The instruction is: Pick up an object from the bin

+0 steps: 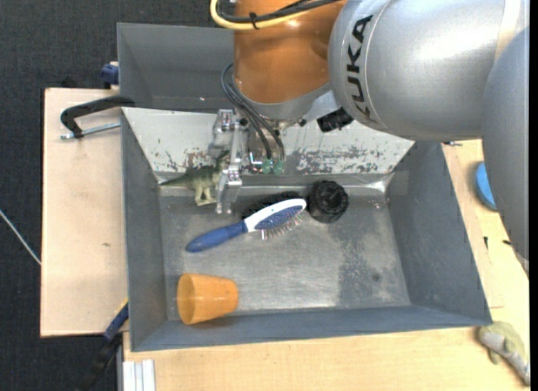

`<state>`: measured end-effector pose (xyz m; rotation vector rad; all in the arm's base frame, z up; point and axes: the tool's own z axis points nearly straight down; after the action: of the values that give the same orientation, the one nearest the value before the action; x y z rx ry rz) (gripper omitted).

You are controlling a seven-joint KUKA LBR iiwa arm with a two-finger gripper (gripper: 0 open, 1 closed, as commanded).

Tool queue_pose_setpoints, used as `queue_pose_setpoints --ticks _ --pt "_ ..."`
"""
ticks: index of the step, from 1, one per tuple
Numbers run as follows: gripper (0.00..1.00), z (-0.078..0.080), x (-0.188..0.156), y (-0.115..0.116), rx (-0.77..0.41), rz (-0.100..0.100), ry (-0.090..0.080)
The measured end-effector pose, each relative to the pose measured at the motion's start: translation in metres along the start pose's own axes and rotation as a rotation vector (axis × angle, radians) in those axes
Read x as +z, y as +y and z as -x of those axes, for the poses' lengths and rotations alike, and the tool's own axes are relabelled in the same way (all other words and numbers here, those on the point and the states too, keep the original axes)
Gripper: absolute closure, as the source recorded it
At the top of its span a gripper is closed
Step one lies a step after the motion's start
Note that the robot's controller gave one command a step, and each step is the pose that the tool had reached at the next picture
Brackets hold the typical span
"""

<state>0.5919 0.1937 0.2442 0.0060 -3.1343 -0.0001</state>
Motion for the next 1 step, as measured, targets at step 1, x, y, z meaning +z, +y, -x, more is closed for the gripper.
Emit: queue_pose_setpoints --ticks 1 --pt "0.00 -0.0125 0.1483 -0.0150 -0.233 0.004 -0.016"
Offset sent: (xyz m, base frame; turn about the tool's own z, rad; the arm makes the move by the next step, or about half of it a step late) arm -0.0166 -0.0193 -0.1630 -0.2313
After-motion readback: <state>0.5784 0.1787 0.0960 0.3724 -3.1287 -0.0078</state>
